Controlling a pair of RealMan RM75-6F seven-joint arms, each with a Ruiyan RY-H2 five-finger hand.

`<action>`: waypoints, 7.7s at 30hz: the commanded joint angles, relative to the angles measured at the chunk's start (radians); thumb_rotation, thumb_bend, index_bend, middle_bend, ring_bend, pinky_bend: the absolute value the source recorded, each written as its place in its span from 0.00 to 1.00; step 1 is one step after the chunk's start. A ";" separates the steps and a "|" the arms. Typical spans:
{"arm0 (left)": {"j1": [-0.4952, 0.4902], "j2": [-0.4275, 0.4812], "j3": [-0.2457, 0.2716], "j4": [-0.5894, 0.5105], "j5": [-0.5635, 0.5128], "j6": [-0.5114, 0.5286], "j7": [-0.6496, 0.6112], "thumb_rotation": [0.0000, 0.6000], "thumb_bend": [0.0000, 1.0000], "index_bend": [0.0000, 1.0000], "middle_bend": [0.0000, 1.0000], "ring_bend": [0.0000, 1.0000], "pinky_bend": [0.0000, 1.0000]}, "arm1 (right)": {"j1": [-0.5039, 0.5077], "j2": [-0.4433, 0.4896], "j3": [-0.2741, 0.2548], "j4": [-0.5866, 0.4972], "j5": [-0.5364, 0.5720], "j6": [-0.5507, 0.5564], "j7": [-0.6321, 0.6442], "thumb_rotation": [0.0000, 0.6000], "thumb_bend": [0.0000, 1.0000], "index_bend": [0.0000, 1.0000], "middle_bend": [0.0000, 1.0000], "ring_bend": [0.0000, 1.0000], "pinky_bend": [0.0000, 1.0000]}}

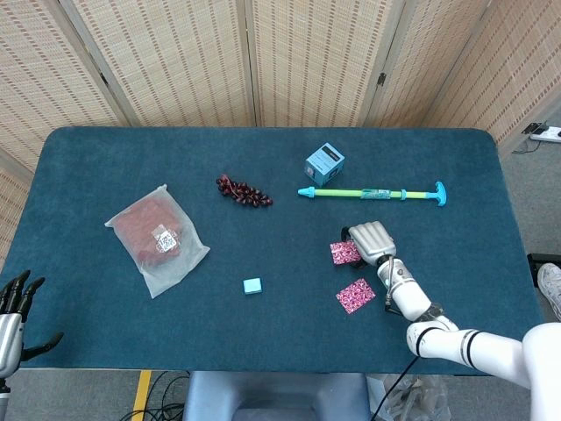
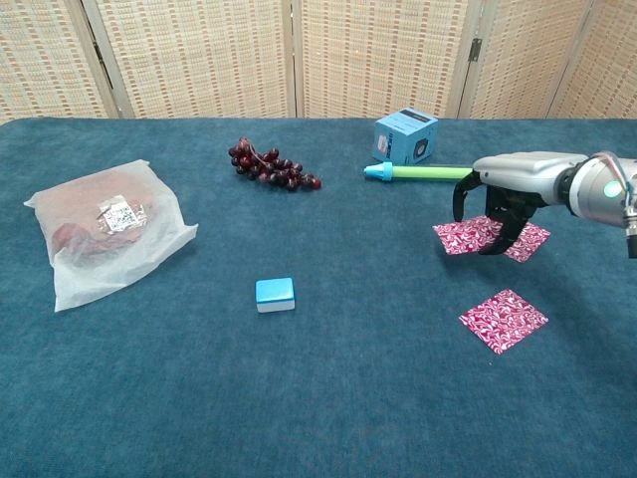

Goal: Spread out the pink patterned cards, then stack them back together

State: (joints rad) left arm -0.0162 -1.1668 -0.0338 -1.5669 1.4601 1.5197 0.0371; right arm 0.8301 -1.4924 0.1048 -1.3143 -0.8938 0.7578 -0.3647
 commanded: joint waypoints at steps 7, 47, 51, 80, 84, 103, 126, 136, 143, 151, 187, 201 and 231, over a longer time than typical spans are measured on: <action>-0.007 -0.002 -0.002 -0.014 -0.001 -0.009 0.021 1.00 0.18 0.15 0.04 0.05 0.15 | -0.014 0.038 -0.033 0.124 -0.170 -0.076 0.129 1.00 0.26 0.41 0.96 1.00 1.00; -0.019 -0.010 -0.005 -0.042 -0.018 -0.027 0.071 1.00 0.18 0.15 0.04 0.05 0.15 | -0.018 -0.071 -0.103 0.476 -0.550 -0.079 0.509 1.00 0.26 0.41 0.95 1.00 1.00; -0.019 -0.010 -0.004 -0.046 -0.018 -0.027 0.076 1.00 0.18 0.15 0.04 0.05 0.15 | -0.017 -0.081 -0.111 0.500 -0.569 -0.076 0.534 1.00 0.26 0.42 0.95 1.00 1.00; -0.024 -0.005 -0.007 -0.048 -0.012 -0.024 0.074 1.00 0.18 0.15 0.04 0.05 0.15 | -0.100 0.112 -0.101 0.131 -0.570 0.058 0.531 1.00 0.26 0.22 0.95 1.00 1.00; -0.028 -0.008 -0.008 -0.047 -0.009 -0.028 0.074 1.00 0.18 0.15 0.04 0.05 0.15 | -0.135 0.163 -0.118 0.008 -0.564 0.086 0.489 1.00 0.23 0.22 0.95 1.00 1.00; -0.031 -0.013 -0.005 -0.043 -0.008 -0.029 0.068 1.00 0.18 0.15 0.04 0.05 0.15 | -0.195 0.128 -0.164 -0.111 -0.542 0.078 0.306 1.00 0.18 0.23 0.95 1.00 1.00; -0.029 -0.019 -0.004 -0.021 -0.019 -0.037 0.053 1.00 0.18 0.15 0.04 0.05 0.15 | -0.194 0.068 -0.147 -0.053 -0.526 0.060 0.254 1.00 0.23 0.30 0.96 1.00 1.00; -0.031 -0.021 -0.003 -0.019 -0.019 -0.040 0.056 1.00 0.18 0.15 0.04 0.05 0.15 | -0.200 0.058 -0.148 -0.039 -0.531 0.063 0.249 1.00 0.24 0.35 0.96 1.00 1.00; -0.030 -0.022 -0.001 -0.019 -0.018 -0.041 0.055 1.00 0.18 0.15 0.04 0.05 0.15 | -0.203 0.052 -0.147 -0.029 -0.535 0.068 0.249 1.00 0.26 0.39 0.97 1.00 1.00; -0.030 -0.022 -0.001 -0.017 -0.019 -0.042 0.055 1.00 0.18 0.15 0.04 0.05 0.15 | -0.203 0.059 -0.123 -0.011 -0.533 0.086 0.285 1.00 0.28 0.40 0.97 1.00 1.00; -0.035 -0.020 -0.002 -0.049 -0.032 -0.050 0.098 1.00 0.18 0.15 0.04 0.05 0.15 | -0.049 -0.094 -0.141 0.554 -0.679 -0.018 0.703 1.00 0.26 0.40 0.96 1.00 1.00; -0.034 -0.018 -0.003 -0.062 -0.034 -0.046 0.107 1.00 0.18 0.15 0.04 0.05 0.15 | -0.027 -0.120 -0.174 0.655 -0.715 -0.010 0.792 1.00 0.26 0.39 0.95 1.00 1.00; -0.051 -0.022 -0.029 -0.033 -0.045 -0.052 0.063 1.00 0.18 0.15 0.04 0.05 0.15 | -0.254 0.196 -0.083 0.112 -0.521 0.294 0.460 1.00 0.30 0.26 0.85 0.95 0.99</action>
State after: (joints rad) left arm -0.0662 -1.1882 -0.0619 -1.6004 1.4151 1.4695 0.1018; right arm 0.6610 -1.3897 -0.0102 -1.0499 -1.4909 0.9611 0.2233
